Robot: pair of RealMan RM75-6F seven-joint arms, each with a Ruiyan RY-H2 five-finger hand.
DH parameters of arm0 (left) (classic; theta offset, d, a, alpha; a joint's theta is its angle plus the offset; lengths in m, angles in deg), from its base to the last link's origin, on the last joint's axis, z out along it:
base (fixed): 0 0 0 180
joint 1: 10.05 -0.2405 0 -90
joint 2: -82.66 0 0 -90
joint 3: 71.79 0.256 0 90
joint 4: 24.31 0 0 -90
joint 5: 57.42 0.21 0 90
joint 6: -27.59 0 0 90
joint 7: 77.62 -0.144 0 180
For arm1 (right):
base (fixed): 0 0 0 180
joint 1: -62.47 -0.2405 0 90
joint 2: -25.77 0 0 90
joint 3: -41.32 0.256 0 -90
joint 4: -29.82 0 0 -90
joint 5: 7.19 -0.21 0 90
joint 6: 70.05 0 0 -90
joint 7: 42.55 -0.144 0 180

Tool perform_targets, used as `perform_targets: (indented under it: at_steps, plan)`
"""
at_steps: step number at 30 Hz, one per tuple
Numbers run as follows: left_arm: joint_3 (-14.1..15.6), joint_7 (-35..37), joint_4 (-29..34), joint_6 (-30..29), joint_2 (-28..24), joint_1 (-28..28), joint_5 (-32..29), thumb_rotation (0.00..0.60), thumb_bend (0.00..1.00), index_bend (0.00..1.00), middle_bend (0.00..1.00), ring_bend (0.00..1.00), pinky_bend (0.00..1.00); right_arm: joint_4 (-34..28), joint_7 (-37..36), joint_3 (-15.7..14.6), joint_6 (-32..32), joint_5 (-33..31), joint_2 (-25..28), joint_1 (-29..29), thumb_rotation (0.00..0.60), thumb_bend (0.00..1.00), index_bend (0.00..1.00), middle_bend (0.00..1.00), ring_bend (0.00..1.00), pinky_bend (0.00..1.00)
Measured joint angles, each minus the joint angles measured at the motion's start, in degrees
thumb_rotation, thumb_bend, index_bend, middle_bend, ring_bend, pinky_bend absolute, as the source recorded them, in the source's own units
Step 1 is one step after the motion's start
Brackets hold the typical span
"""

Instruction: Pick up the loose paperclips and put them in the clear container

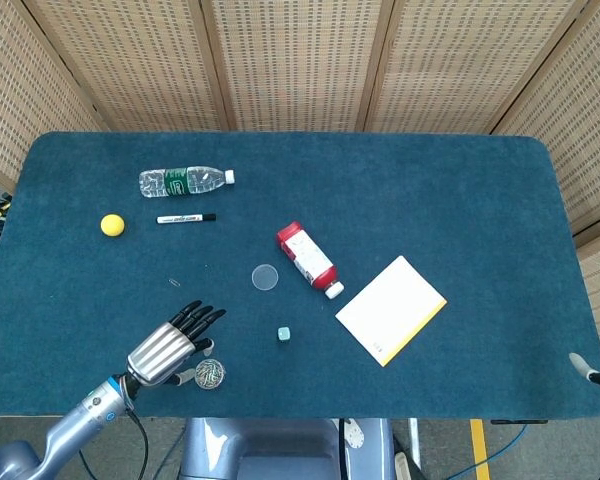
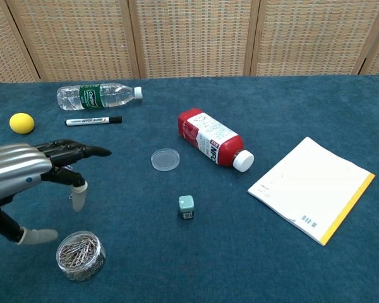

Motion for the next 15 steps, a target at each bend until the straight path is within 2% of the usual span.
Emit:
perform_targets:
  at_steps: [6, 12, 15]
  plan:
    - [-4.19, 2.44, -2.94, -0.52, -0.64, 0.45, -4.66, 0.600, 0.33, 0.52, 0.00, 0.00, 0.00, -0.04, 0.23, -0.06, -0.02, 0.17, -0.06, -0.05, 0.600, 0.00, 0.00, 0.00, 0.00, 0.00]
    - [-8.83, 5.71, -10.89, 1.68, 1.43, 2.05, -10.87, 0.600, 0.37, 0.53, 0.00, 0.00, 0.00, 0.25, 0.83, 0.01, -1.04, -0.47, -0.36, -0.44, 0.600, 0.00, 0.00, 0.00, 0.00, 0.00]
    - [-10.89, 6.17, -16.78, 5.65, 4.16, 4.04, -14.31, 0.600, 0.37, 0.54, 0.00, 0.00, 0.00, 0.49, 1.17, 0.19, -1.77, -1.23, -0.59, -0.76, 0.600, 0.00, 0.00, 0.00, 0.00, 0.00]
